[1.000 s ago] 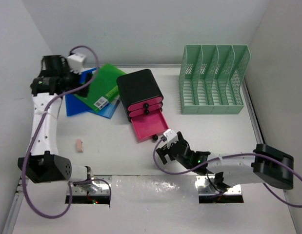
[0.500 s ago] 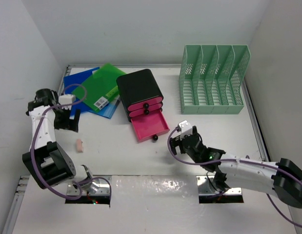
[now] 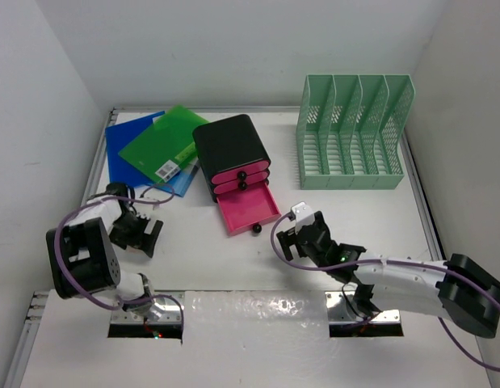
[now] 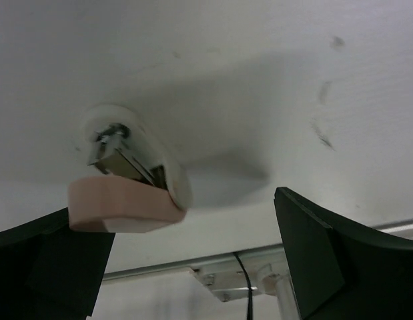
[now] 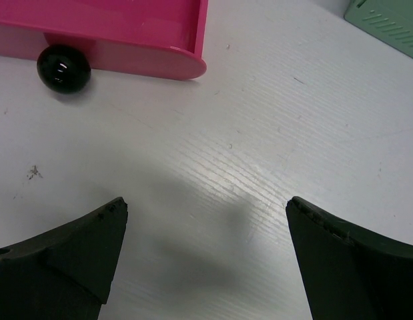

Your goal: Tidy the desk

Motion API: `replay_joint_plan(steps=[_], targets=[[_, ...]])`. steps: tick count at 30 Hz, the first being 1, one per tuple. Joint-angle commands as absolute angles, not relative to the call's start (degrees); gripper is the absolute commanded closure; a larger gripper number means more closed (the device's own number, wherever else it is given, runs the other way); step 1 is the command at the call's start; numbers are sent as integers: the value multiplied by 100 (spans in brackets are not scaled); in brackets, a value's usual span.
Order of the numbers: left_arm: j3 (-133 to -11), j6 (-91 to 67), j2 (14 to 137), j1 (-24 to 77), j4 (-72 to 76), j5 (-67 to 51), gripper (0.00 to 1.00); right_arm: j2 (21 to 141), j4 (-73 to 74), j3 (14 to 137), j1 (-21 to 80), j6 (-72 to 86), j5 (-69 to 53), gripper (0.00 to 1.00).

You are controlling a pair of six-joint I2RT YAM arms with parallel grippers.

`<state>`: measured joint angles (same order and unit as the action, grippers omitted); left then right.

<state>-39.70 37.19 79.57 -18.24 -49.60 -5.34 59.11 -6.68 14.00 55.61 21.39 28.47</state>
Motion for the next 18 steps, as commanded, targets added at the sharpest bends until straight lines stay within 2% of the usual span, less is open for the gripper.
replay_joint_plan(steps=[1, 5, 8, 9, 11, 12, 13, 14, 18], targets=[[-3973, 3437, 8182, -1802, -3815, 193, 5, 5968, -941, 1477, 5555, 2057, 2962, 1], [-4008, 3393, 8384, -1802, -3648, 97, 10, 6012, -1028, 1433, 5555, 2039, 3014, 1], [-3929, 3471, 8490, -1793, -3490, 35, 25, 6082, -1037, 1468, 5555, 2013, 3050, 1], [-3929, 3498, 8508, -1802, -3454, 26, 38, 6126, -1055, 1476, 5546, 1995, 3050, 1], [-3955, 3515, 8578, -1802, -3445, -113, 53, 6170, -1063, 1512, 5546, 1978, 3059, 1], [-3981, 3516, 8604, -1802, -3506, -227, 73, 6222, -1037, 1538, 5546, 1960, 3067, 1], [-4016, 3533, 8639, -1802, -3603, -298, 80, 6231, -1028, 1547, 5555, 1969, 3067, 1], [-4104, 3551, 8674, -1802, -3838, -386, 97, 6249, -1020, 1556, 5546, 1969, 3067, 1], [-4341, 3577, 8438, -1802, -4174, -887, 100, 6240, -1020, 1547, 5555, 1951, 3146, 1]])
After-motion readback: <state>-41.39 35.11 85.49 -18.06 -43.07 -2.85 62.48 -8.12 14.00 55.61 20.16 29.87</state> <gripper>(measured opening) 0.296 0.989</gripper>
